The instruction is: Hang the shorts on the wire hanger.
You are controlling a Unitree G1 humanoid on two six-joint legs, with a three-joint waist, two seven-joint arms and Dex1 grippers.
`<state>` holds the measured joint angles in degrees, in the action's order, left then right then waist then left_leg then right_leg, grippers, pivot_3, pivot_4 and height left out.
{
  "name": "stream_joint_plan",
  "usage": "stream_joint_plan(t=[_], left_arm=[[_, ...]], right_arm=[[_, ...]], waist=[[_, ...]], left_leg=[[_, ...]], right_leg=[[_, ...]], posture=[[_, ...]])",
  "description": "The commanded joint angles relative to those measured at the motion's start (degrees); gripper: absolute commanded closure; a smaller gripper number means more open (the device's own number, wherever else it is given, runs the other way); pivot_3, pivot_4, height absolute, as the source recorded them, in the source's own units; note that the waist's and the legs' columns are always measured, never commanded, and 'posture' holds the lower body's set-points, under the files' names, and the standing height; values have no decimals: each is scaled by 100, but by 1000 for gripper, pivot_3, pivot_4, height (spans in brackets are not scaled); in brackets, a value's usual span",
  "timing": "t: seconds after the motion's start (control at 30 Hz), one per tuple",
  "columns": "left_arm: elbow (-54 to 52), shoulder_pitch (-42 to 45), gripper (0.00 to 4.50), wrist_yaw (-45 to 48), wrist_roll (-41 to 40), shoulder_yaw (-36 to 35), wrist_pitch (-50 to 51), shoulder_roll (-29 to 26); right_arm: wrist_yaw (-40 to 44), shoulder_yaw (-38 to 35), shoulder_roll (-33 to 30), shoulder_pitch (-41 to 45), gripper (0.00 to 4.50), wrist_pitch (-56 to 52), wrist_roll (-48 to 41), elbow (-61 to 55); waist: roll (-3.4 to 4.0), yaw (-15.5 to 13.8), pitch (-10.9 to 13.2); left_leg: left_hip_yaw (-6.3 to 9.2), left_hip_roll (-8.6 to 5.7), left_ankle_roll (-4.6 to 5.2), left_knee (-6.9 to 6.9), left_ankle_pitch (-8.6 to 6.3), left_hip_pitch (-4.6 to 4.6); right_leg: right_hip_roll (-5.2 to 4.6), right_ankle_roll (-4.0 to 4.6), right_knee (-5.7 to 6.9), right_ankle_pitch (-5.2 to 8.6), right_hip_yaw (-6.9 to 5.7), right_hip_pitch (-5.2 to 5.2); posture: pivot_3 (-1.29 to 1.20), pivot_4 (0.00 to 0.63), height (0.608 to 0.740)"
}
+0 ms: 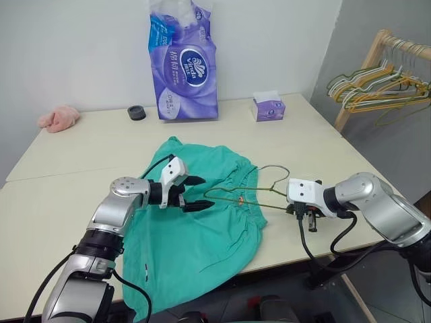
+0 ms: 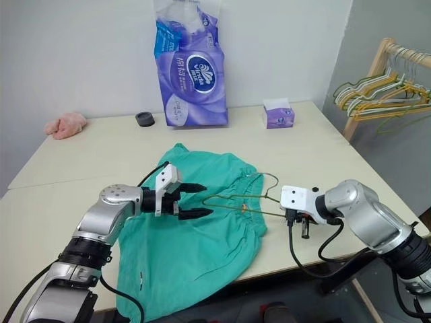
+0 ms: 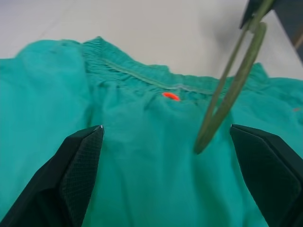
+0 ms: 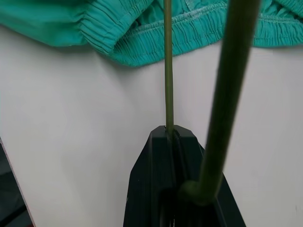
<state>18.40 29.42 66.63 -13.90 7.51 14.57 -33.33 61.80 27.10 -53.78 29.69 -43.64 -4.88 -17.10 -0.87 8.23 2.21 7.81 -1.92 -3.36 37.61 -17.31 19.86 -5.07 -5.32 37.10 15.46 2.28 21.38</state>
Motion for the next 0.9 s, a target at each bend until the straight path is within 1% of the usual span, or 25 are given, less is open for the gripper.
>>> stream_joint_plan(t=[0.03, 0.13, 0.23, 0.4, 0.47, 0.5, 0.6, 0.67, 0.77, 0.9], left_arm=[[419, 335, 18, -386, 72, -495, -416, -155], [720, 412, 18, -393, -24, -770, -487, -375], [666, 235, 18, -172, -79, -860, -457, -583], [272, -220, 18, -20, -76, -853, -352, -707], [134, -319, 18, -80, -98, -865, -283, -658], [22, -403, 18, -109, -101, -849, -256, -626], [-283, -622, 18, -162, -98, -804, -171, -559], [-432, -707, 18, -179, -129, -809, -71, -530], [-583, -782, 18, -160, -162, -785, 63, -511], [-775, -872, 18, -101, -179, -707, 195, -487]], right_arm=[[300, -566, 20, -52, 4500, -1205, -763, 31], [454, -706, -4, -48, 4500, -2063, -1233, 201], [382, -757, 120, 46, 4500, -2768, -1547, 564], [209, -560, 282, 214, 4500, -3220, -1619, 1328], [215, -413, 272, 256, 4500, -3199, -1593, 1514], [276, -266, 165, 216, 4500, -3088, -1545, 1508], [690, 197, -439, -48, 4500, -2422, -1379, 1001], [801, 277, -642, -162, 4500, -2314, -1436, 699], [738, 316, -677, -252, 4500, -2260, -1385, 679], [538, 385, -677, -334, 4500, -2014, -1079, 1162]], waist=[[0, -2, 0], [0, 9, 0], [0, 32, 0], [2, 44, -1], [2, 19, -1], [2, -3, -1], [4, -52, -1], [3, -53, -1], [0, -35, -3], [-6, -28, -7]], left_leg=[[2, 0, 0, 0, 0, 0], [6, 0, 0, 1, 0, 0], [6, 0, 3, 0, -2, 0], [6, -5, 3, 1, -3, 0], [11, -7, 3, 6, -3, 3], [11, -9, 3, 8, -3, 3], [13, -24, 4, 16, -4, 5], [12, -31, 3, 18, -6, 6], [10, -29, 6, 23, -7, 4], [6, -28, 6, 24, -8, 3]], right_leg=[[0, 0, 0, 0, 0, 0], [0, 1, 0, -1, 0, 1], [-1, 1, 0, 0, 2, 3], [-6, 1, 3, 0, 4, 3], [-8, 1, 4, -1, 3, 3], [-9, 0, 4, -1, 3, 3], [-23, -5, 4, -2, 2, 0], [-30, -8, 2, -3, 2, -2], [-29, -15, 2, -5, 2, -5], [-24, -17, 1, -6, 2, -7]], posture=[[-189, 0, 740], [-189, 0, 740], [-178, 0, 740], [-162, 0, 740], [-150, 0, 740], [-146, 0, 740], [-138, 0, 740], [-141, 0, 740], [-146, 0, 740], [-152, 0, 740]])
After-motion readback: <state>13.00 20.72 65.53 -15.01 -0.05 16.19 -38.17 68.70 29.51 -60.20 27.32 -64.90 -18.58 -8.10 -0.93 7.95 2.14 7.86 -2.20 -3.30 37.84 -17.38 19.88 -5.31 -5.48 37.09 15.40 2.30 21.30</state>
